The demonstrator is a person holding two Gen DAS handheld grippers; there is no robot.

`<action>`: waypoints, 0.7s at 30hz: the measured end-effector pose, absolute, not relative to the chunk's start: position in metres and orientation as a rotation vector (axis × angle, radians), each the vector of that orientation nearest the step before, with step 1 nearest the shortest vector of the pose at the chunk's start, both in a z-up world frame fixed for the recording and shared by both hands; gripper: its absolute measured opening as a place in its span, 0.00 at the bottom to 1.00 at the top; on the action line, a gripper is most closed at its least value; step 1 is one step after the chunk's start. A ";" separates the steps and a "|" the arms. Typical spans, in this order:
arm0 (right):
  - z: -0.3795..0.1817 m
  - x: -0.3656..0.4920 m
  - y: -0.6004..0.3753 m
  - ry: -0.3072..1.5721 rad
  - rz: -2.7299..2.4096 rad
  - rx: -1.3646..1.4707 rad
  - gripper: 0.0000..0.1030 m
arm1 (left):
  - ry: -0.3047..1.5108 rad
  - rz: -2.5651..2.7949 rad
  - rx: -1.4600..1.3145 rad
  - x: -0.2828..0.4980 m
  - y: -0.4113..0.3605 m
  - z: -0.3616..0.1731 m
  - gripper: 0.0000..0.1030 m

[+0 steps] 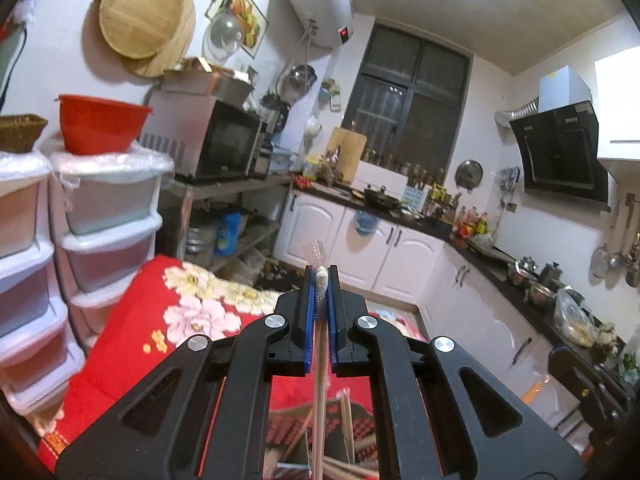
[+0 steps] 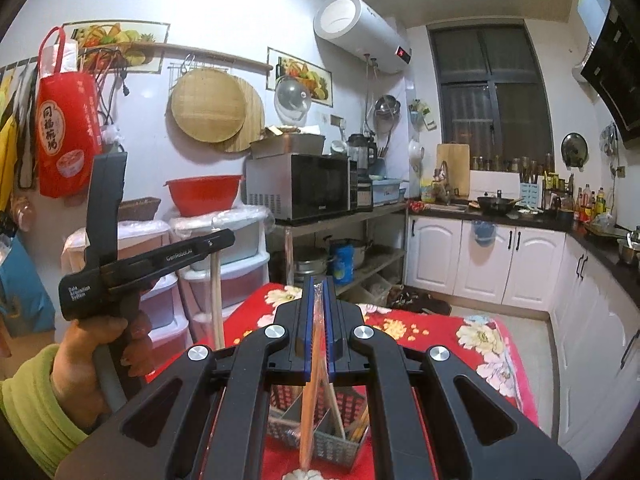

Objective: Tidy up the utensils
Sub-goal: 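Raise the held chopsticks with both tools and lower them into the caddy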

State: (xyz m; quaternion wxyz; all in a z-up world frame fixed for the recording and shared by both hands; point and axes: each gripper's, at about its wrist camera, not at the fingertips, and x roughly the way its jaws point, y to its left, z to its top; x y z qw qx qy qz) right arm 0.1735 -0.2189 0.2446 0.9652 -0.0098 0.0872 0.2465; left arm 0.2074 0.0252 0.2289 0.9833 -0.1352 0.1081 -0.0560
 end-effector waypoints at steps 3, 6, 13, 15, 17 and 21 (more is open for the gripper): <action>0.252 0.179 -0.221 0.160 0.490 -0.009 0.05 | 0.196 -0.102 -0.265 0.211 0.022 0.231 0.01; 0.258 0.186 -0.225 0.146 0.478 0.003 0.05 | 0.178 -0.087 -0.266 0.217 0.021 0.230 0.01; 0.265 0.204 -0.228 0.127 0.466 0.011 0.05 | 0.185 -0.063 -0.277 0.238 0.016 0.217 0.01; 0.265 0.210 -0.228 0.126 0.467 0.015 0.05 | 0.191 -0.056 -0.271 0.244 0.014 0.214 0.01; 0.263 0.217 -0.227 0.133 0.475 0.018 0.05 | 0.192 -0.048 -0.257 0.249 0.010 0.211 0.01; 0.255 0.233 -0.223 0.155 0.488 0.012 0.05 | 0.184 -0.033 -0.238 0.256 0.007 0.205 0.01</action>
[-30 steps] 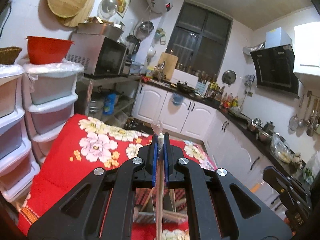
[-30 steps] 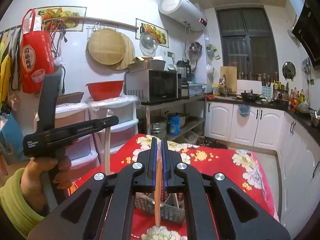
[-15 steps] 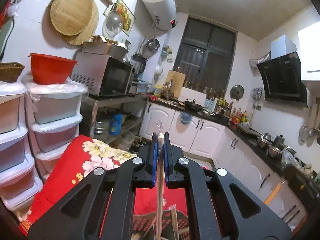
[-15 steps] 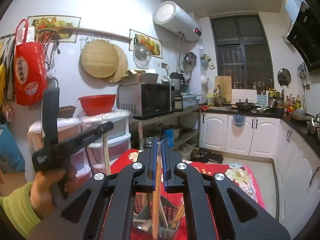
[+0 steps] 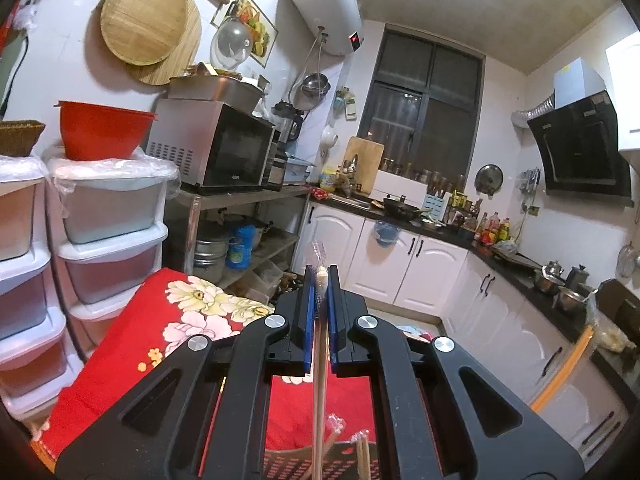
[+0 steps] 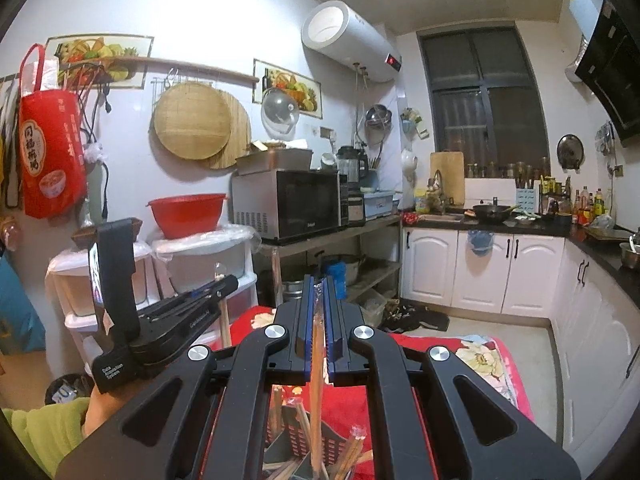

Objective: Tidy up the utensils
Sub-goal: 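Raise the held chopsticks with both tools and lower them into the caddy, then open the right tool in the caddy while the left tool releases its chopsticks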

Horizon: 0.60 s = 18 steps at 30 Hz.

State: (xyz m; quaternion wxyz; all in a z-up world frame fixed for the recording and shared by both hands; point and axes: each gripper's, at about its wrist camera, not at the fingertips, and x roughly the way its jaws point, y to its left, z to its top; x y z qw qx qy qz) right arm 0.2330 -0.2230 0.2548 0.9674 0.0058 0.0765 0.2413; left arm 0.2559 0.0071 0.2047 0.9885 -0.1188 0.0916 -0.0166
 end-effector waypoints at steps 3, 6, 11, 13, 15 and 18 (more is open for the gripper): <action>0.245 0.244 -0.218 0.176 0.494 0.009 0.05 | 0.185 -0.027 -0.228 0.262 0.004 0.198 0.01; 0.233 0.256 -0.214 0.207 0.500 0.013 0.05 | 0.201 -0.024 -0.222 0.268 0.002 0.188 0.01; 0.212 0.273 -0.210 0.256 0.501 0.019 0.05 | 0.236 -0.043 -0.217 0.279 0.001 0.173 0.01; 0.203 0.278 -0.208 0.274 0.500 0.016 0.05 | 0.237 -0.039 -0.201 0.280 -0.001 0.169 0.01; 0.196 0.283 -0.206 0.288 0.497 0.017 0.05 | 0.244 -0.044 -0.202 0.282 -0.002 0.164 0.01; 0.186 0.289 -0.204 0.311 0.498 0.019 0.05 | 0.248 -0.051 -0.198 0.285 -0.003 0.159 0.01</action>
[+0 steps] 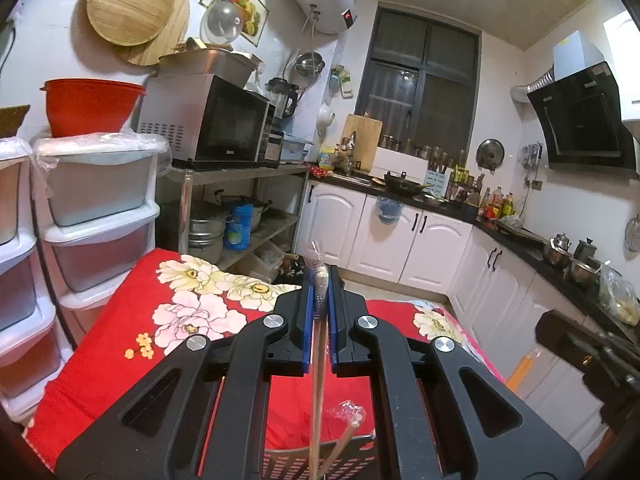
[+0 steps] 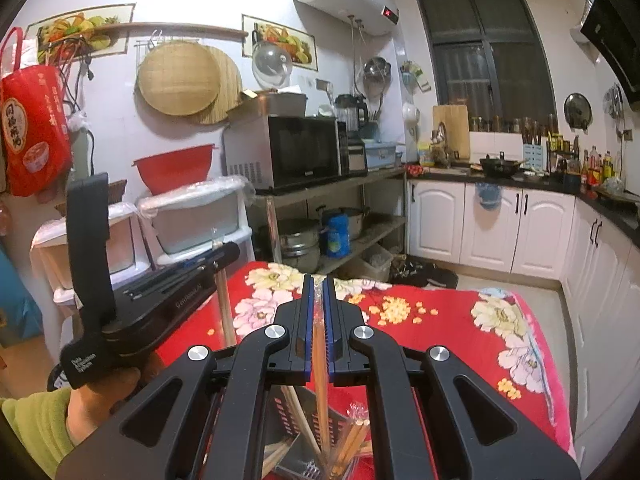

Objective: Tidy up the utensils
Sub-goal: 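Open the right tool in the caddy while the left tool releases its chopsticks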

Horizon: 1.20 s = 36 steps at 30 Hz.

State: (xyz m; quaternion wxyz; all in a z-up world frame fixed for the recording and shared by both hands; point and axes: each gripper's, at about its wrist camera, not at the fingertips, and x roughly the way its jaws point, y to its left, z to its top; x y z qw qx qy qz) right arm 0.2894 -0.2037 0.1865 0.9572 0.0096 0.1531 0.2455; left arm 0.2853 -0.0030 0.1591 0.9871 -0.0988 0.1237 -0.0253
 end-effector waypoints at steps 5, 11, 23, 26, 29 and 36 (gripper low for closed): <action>0.171 0.294 -0.204 0.338 0.497 0.021 0.05 | 0.254 -0.061 -0.185 0.288 -0.006 0.151 0.01; 0.154 0.297 -0.203 0.383 0.494 0.021 0.05 | 0.286 -0.081 -0.162 0.287 -0.012 0.139 0.01; 0.141 0.287 -0.210 0.438 0.492 0.033 0.05 | 0.372 -0.112 -0.113 0.273 -0.016 0.136 0.13; 0.142 0.283 -0.212 0.447 0.490 0.033 0.05 | 0.404 -0.119 -0.115 0.269 -0.014 0.137 0.16; 0.144 0.279 -0.213 0.451 0.485 0.025 0.05 | 0.433 -0.136 -0.124 0.263 -0.012 0.137 0.19; 0.148 0.269 -0.218 0.471 0.479 0.017 0.13 | 0.458 -0.155 -0.143 0.246 -0.009 0.139 0.33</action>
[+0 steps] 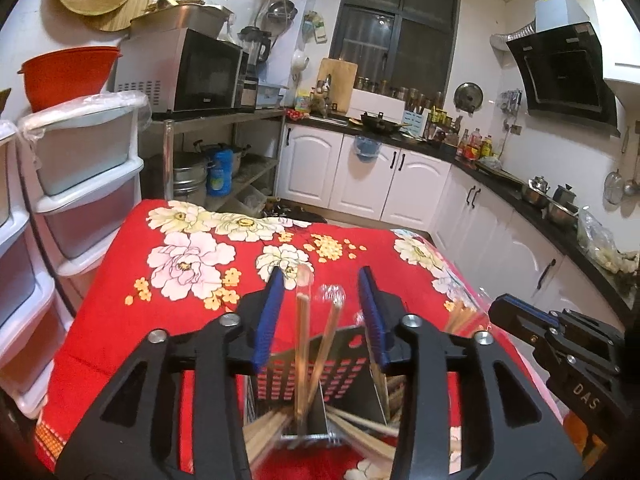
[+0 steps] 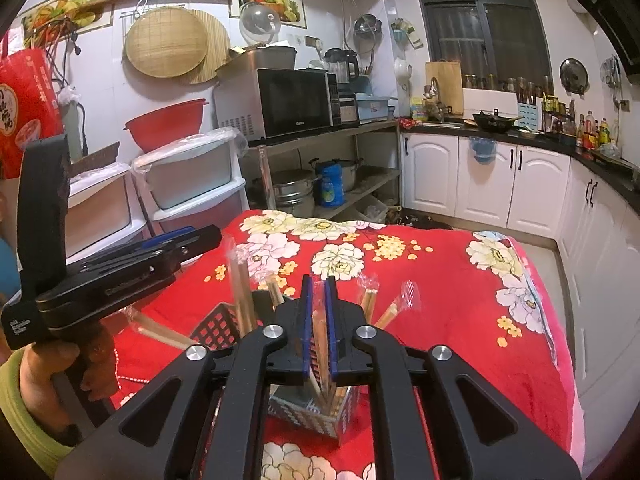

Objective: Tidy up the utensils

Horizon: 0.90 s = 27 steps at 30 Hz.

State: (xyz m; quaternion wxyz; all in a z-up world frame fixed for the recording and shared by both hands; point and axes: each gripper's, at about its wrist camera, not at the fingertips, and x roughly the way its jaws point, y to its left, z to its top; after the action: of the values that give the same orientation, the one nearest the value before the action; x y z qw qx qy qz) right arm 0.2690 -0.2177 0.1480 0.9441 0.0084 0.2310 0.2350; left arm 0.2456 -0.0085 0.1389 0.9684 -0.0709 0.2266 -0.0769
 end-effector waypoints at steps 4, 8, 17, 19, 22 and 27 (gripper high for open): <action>0.150 0.262 -0.222 0.476 0.474 0.030 0.21 | 0.471 -0.169 -0.149 0.235 -0.007 0.142 0.42; 0.151 0.252 -0.225 0.470 0.468 0.035 0.30 | 0.475 -0.181 -0.151 0.219 -0.004 0.145 0.54; 0.146 0.220 -0.231 0.475 0.465 0.022 0.47 | 0.500 -0.186 -0.147 0.183 0.003 0.140 0.77; 0.143 0.211 -0.233 0.474 0.459 0.014 0.50 | 0.506 -0.189 -0.144 0.175 0.004 0.137 0.84; 0.138 0.193 -0.236 0.471 0.453 0.010 0.59 | 0.518 -0.196 -0.146 0.163 0.005 0.131 0.89; 0.128 0.166 -0.241 0.448 0.431 -0.003 0.74 | 0.540 -0.198 -0.138 0.142 0.006 0.118 0.89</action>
State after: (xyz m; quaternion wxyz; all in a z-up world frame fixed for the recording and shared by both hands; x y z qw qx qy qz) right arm 0.1657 -0.2411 0.1283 0.9521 -0.0013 0.2202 0.2120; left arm 0.1418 0.0060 0.1179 0.9565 -0.0680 0.2663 -0.0978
